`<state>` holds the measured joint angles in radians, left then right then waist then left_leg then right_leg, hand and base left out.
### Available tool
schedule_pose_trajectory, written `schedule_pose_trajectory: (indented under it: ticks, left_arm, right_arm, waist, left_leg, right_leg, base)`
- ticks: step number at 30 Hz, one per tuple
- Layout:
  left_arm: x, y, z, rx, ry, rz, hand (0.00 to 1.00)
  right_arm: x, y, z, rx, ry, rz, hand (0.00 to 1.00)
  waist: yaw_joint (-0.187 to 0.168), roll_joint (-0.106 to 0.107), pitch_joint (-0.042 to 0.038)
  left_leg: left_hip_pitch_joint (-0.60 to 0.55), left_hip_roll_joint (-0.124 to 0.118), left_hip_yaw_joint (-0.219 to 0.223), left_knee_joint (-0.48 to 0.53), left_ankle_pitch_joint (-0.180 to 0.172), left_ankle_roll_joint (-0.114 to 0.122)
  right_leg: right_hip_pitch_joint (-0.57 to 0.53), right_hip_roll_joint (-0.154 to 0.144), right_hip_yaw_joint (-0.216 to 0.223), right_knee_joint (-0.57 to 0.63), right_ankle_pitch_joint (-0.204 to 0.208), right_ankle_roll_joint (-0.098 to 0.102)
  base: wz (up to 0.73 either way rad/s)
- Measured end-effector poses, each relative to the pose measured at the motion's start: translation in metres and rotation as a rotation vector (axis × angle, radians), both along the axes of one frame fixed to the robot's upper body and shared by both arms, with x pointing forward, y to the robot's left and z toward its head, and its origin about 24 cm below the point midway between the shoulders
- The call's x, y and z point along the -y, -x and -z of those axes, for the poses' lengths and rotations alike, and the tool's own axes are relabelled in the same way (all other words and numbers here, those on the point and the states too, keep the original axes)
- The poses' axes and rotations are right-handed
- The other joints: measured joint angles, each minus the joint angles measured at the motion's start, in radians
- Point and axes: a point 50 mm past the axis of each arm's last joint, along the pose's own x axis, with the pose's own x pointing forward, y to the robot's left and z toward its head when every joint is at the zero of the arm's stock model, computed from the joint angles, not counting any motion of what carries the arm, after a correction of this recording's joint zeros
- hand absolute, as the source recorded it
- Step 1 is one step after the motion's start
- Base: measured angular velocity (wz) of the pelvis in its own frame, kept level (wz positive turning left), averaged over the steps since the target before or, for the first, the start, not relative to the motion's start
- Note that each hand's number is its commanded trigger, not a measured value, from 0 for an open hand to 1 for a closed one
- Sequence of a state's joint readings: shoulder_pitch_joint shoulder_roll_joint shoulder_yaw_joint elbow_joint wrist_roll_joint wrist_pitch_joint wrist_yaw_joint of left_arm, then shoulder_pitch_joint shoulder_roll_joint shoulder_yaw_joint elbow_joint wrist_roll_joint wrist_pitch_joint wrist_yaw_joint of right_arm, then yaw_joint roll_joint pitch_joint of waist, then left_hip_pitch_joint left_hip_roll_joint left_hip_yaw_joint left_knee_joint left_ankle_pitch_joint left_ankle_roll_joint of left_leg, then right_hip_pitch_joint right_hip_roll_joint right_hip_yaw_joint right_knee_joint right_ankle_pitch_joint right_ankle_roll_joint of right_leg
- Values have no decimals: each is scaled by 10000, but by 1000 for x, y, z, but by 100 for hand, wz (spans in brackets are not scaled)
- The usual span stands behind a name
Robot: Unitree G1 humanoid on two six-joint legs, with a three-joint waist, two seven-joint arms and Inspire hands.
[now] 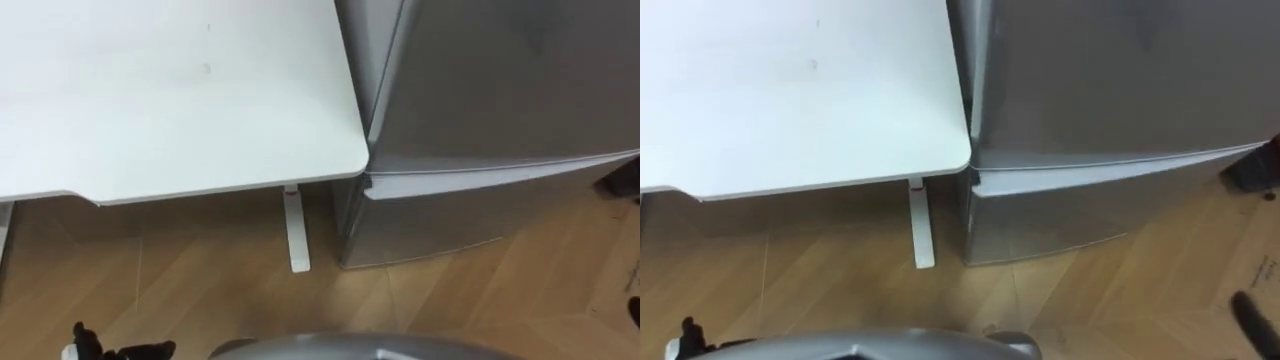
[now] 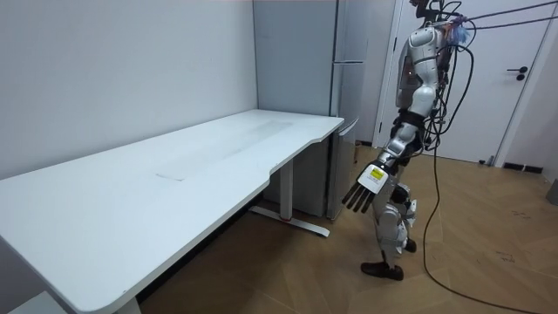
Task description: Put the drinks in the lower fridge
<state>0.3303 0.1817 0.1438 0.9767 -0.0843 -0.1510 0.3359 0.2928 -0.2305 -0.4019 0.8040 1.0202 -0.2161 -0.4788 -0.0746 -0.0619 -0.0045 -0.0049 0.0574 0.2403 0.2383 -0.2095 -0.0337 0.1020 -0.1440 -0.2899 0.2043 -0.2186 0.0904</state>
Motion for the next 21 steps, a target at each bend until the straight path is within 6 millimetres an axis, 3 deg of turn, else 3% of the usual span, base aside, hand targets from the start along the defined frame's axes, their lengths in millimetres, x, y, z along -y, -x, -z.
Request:
schedule_pose_trajectory:
  ticks: [4, 8, 18, 21]
  left_arm:
    - [8, 7, 5, -347, 351, -21, 0]
    - [14, 8, 8, -615, 817, -14, 0]
    - [20, 27, 11, -1606, 1160, 372, 0]
    - [21, 27, 12, -1760, 1232, 555, 0]
  right_arm:
    - [-20, 5, 22, 1009, -1611, 764, 0]
    - [-36, -11, 33, 2335, -2846, 1130, 0]
    - [-50, -46, 38, 4938, -3969, 579, 0]
    - [-55, -54, 39, 5381, -4143, -42, 0]
  waist:
    - [142, 72, 27]
    - [435, 192, 29]
    - [581, 372, 21]
    - [819, 393, 33]
  left_leg:
    - [185, 1, -43, -13, -3, -4]
    - [184, -2, -104, 24, 7, -8]
    - [337, -45, -599, 76, 50, -59]
    - [373, -48, -669, 121, 49, -60]
  right_leg:
    - [181, 9, -76, -21, 1, 1]
    - [235, 12, -130, -22, 2, 0]
    - [779, 71, -635, -221, 7, -9]
    - [874, 77, -691, -244, 7, -9]
  base:
    - [4]
    - [4]
    - [15]
    - [5]
